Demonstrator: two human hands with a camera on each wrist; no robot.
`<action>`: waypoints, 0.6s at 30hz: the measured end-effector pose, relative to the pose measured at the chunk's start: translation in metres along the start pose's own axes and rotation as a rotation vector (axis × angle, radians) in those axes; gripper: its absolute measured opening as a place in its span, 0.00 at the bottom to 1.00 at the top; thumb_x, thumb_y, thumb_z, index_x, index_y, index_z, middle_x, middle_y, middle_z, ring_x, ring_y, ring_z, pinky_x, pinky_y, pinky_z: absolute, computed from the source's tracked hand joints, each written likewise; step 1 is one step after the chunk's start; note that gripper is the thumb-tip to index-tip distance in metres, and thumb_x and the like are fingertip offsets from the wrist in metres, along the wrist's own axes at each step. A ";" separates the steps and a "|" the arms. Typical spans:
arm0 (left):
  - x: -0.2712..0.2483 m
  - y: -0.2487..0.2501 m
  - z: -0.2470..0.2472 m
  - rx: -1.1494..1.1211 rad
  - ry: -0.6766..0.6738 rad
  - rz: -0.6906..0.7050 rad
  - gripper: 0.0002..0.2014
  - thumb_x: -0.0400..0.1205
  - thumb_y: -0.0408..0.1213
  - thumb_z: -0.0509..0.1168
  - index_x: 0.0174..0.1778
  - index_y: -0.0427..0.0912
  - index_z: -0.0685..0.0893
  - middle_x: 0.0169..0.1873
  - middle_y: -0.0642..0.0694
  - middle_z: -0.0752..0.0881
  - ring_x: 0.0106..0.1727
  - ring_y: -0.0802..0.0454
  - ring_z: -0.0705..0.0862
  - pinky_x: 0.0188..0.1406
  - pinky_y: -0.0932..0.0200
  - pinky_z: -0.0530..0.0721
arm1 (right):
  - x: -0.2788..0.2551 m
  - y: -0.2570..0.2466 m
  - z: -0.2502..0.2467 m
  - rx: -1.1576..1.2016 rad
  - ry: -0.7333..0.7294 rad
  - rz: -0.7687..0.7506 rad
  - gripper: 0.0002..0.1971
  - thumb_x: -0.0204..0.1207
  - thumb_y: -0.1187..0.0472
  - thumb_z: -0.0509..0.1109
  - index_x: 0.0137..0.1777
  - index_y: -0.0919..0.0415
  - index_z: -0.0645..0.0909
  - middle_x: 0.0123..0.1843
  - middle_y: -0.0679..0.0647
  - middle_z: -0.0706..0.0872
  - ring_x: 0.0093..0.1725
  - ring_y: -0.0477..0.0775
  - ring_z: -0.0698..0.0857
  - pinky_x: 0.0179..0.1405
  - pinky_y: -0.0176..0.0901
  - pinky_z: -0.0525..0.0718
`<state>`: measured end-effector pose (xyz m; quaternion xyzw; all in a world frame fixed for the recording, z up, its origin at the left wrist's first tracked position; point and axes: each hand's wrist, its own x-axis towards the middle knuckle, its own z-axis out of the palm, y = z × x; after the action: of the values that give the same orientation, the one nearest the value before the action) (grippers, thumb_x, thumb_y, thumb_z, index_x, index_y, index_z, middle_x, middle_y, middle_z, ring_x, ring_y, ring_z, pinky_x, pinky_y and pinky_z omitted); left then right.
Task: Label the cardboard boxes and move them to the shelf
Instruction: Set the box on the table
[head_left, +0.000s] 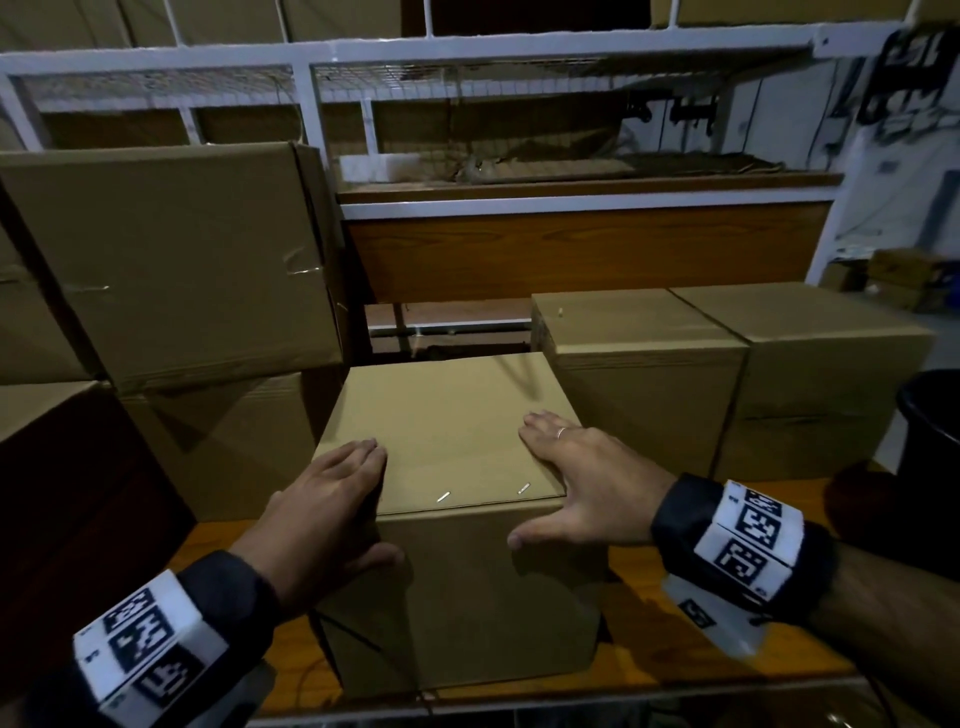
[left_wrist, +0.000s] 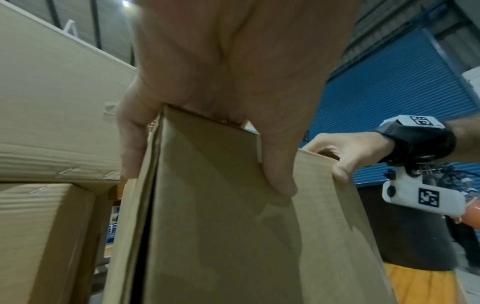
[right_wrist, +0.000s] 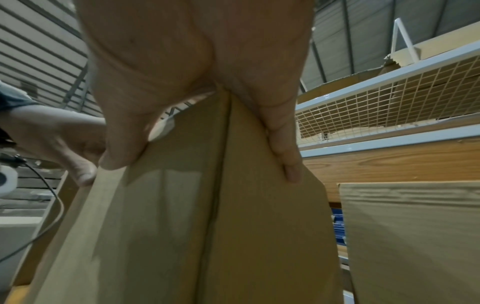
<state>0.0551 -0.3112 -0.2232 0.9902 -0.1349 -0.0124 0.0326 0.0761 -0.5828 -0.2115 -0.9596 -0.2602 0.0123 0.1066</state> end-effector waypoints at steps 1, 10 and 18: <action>0.001 0.000 -0.001 0.001 0.000 -0.002 0.49 0.74 0.63 0.64 0.84 0.51 0.42 0.83 0.57 0.45 0.83 0.57 0.43 0.82 0.46 0.60 | 0.002 0.000 0.000 0.000 -0.002 0.003 0.57 0.64 0.30 0.72 0.85 0.59 0.49 0.86 0.53 0.50 0.84 0.48 0.48 0.82 0.42 0.50; 0.025 -0.001 -0.004 -0.002 0.025 0.008 0.47 0.76 0.58 0.66 0.84 0.49 0.47 0.84 0.53 0.49 0.84 0.55 0.47 0.80 0.41 0.62 | 0.016 0.009 -0.003 0.005 0.038 0.036 0.55 0.66 0.31 0.71 0.84 0.60 0.52 0.86 0.54 0.54 0.84 0.49 0.52 0.79 0.38 0.50; 0.056 0.000 -0.010 0.001 0.014 0.011 0.45 0.77 0.55 0.68 0.84 0.47 0.50 0.84 0.51 0.52 0.84 0.53 0.48 0.79 0.39 0.63 | 0.037 0.022 0.000 -0.024 0.079 0.103 0.53 0.67 0.31 0.71 0.84 0.60 0.54 0.85 0.55 0.56 0.84 0.51 0.53 0.81 0.45 0.54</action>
<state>0.1098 -0.3254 -0.2137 0.9896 -0.1399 -0.0052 0.0329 0.1188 -0.5832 -0.2153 -0.9726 -0.2063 -0.0235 0.1045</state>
